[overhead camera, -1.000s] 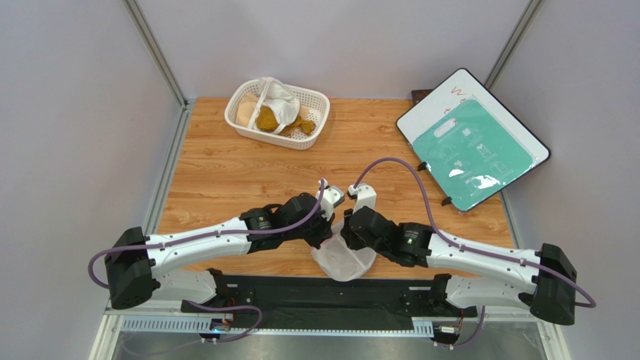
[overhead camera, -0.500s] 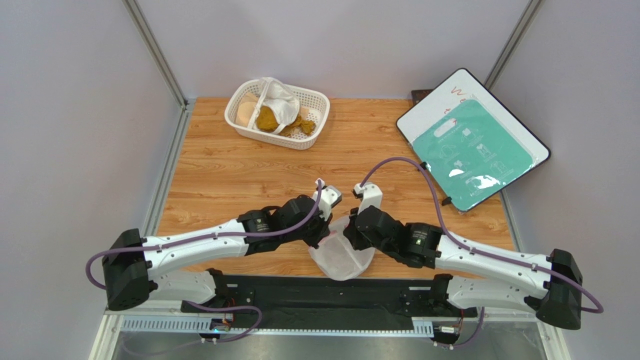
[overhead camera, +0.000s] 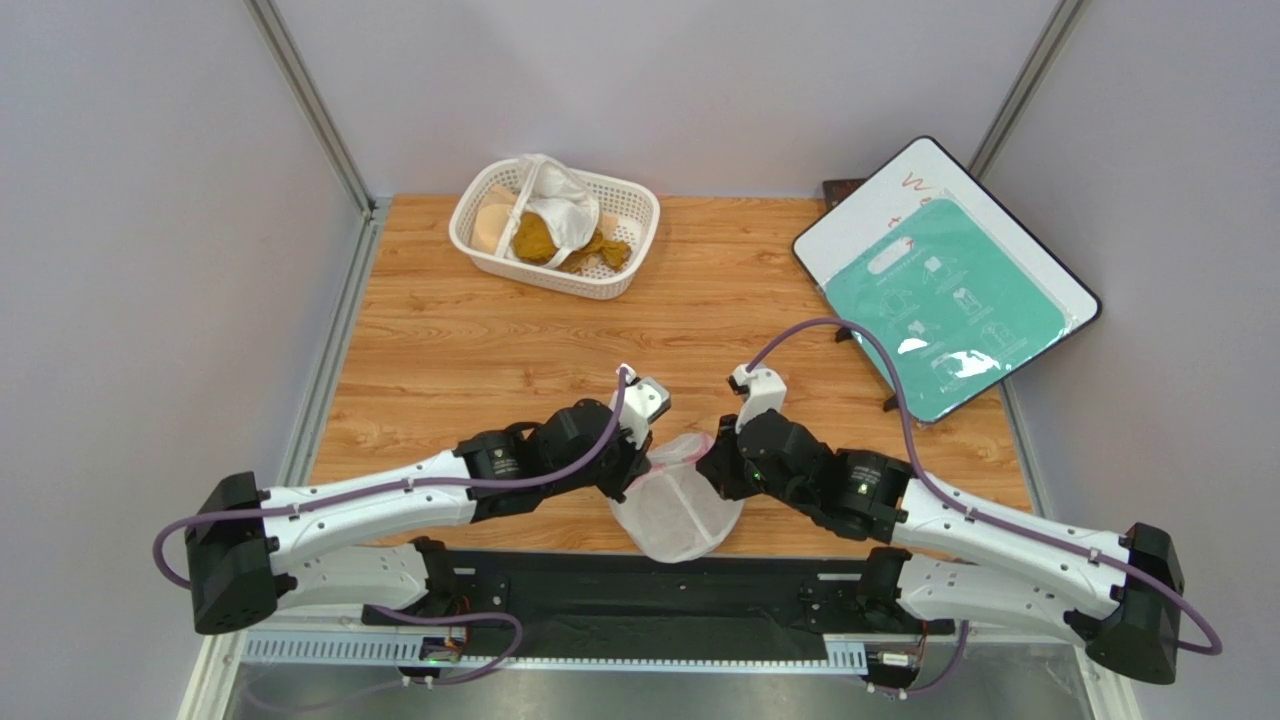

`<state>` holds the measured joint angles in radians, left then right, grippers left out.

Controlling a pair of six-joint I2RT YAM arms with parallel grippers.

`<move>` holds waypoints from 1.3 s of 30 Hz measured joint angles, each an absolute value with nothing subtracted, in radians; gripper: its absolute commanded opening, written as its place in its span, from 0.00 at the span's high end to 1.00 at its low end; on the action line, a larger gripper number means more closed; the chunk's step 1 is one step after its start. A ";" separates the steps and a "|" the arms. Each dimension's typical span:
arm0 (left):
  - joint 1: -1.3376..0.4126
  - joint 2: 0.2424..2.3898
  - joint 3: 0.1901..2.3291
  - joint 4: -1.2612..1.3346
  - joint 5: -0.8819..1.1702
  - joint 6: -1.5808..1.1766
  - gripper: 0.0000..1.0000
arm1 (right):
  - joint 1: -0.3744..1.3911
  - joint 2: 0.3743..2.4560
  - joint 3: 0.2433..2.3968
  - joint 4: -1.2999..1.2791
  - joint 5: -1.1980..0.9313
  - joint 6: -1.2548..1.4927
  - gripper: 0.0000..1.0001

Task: Unzip the laundry bag and remove the bra
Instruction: Unzip the laundry bag at the center of the board.

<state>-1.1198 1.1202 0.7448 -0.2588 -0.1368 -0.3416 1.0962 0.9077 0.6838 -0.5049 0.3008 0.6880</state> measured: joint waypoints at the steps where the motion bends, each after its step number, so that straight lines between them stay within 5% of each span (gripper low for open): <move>1: -1.120 1.116 0.741 -0.258 -0.137 -0.339 1.00 | 1.096 0.908 0.683 -0.502 0.298 0.688 1.00; 3: -1.120 1.110 0.738 -0.260 -0.138 -0.334 0.94 | 1.096 0.908 0.681 -0.496 0.295 0.688 1.00; 5: -1.120 1.106 0.738 -0.264 -0.139 -0.331 0.71 | 1.096 0.905 0.676 -0.493 0.288 0.689 1.00; 8: -1.119 1.102 0.738 -0.276 -0.135 -0.318 0.22 | 1.093 0.902 0.667 -0.489 0.276 0.688 1.00; 11: -1.121 1.082 0.738 -0.289 -0.123 -0.305 0.10 | 1.085 0.902 0.665 -0.493 0.268 0.688 1.00; 28: -1.139 1.172 0.768 -0.113 0.069 -0.200 0.14 | 1.083 0.820 0.623 -0.458 0.136 0.682 1.00; 31: -1.139 1.192 0.768 -0.095 0.076 -0.186 0.24 | 1.083 0.803 0.619 -0.459 0.117 0.680 1.00; 39: -1.144 1.227 0.768 -0.085 0.089 -0.169 0.71 | 1.077 0.793 0.619 -0.461 0.104 0.672 1.00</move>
<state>-1.1442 1.2274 0.7677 -0.0849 0.0887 -0.1688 1.0771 0.7929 0.6189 -0.4614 0.1040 0.6724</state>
